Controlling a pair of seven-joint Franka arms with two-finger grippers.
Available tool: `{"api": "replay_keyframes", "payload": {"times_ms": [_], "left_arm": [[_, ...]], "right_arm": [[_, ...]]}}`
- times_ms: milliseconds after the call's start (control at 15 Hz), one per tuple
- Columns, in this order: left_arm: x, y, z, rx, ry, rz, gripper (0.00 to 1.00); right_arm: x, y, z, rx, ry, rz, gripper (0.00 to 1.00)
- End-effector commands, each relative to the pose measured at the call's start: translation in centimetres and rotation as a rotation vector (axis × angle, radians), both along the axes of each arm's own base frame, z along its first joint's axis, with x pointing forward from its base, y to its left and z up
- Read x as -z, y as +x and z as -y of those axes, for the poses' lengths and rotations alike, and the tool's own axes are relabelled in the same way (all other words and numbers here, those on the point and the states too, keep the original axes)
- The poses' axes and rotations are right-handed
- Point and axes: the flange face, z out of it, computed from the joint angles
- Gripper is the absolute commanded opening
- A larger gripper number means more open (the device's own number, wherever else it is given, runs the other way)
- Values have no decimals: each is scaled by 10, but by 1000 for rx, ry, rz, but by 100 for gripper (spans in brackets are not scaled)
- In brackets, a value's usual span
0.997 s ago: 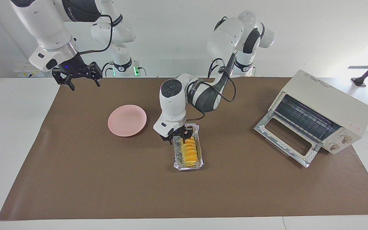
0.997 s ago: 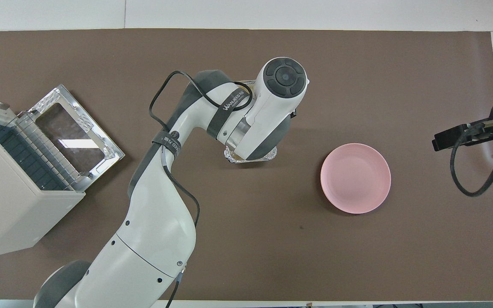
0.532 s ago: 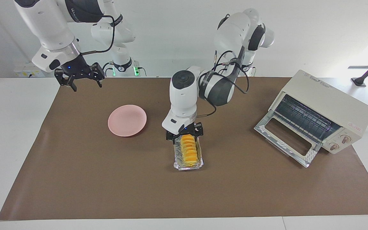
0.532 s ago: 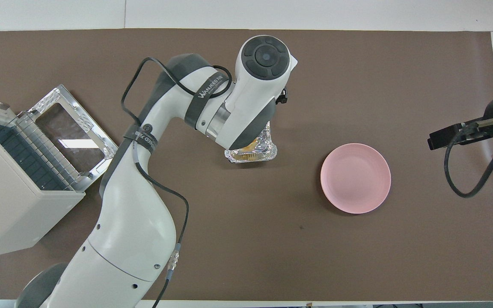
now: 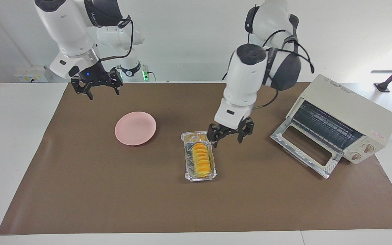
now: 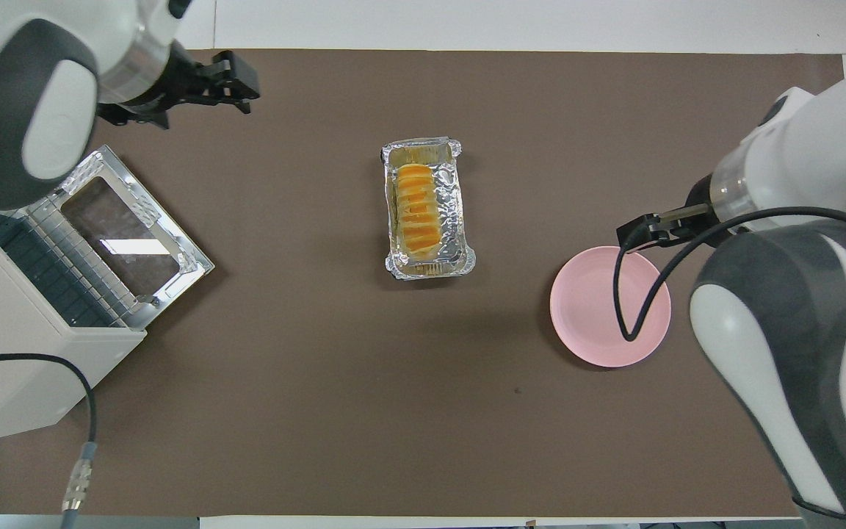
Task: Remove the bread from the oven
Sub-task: 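Lower the right gripper into the foil tray onto the bread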
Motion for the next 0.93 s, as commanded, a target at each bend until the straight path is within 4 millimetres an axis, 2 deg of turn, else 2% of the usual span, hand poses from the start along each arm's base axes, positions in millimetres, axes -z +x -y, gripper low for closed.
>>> {"api": "replay_keyframes", "payload": {"times_ms": [0, 66, 133, 332, 399, 465, 532, 665, 731, 864], "left_arm": [[4, -48, -90, 41, 18, -71, 100], [0, -64, -121, 53, 24, -74, 100], [-4, -77, -136, 50, 25, -79, 100], [-7, -94, -160, 17, 23, -128, 100], [-7, -104, -163, 15, 24, -182, 100], [-5, -110, -163, 14, 25, -210, 100], [-2, -112, -163, 13, 25, -213, 100], [20, -119, -163, 11, 24, -155, 100], [30, -122, -162, 14, 23, -124, 100], [29, -120, -161, 19, 23, -110, 100]], "right_arm": [[36, 12, -43, 48, -17, 14, 100], [52, 19, -64, 75, -10, 32, 100], [62, 23, -75, 94, -2, 44, 100], [92, 28, -105, 118, 10, 57, 100], [102, 31, -111, 144, 11, 55, 100], [113, 32, -127, 175, 12, 56, 100], [126, 33, -152, 180, -6, 53, 100], [146, 46, -175, 213, -41, 71, 100], [160, 50, -181, 222, -48, 64, 100], [182, 63, -186, 225, -42, 69, 100]]}}
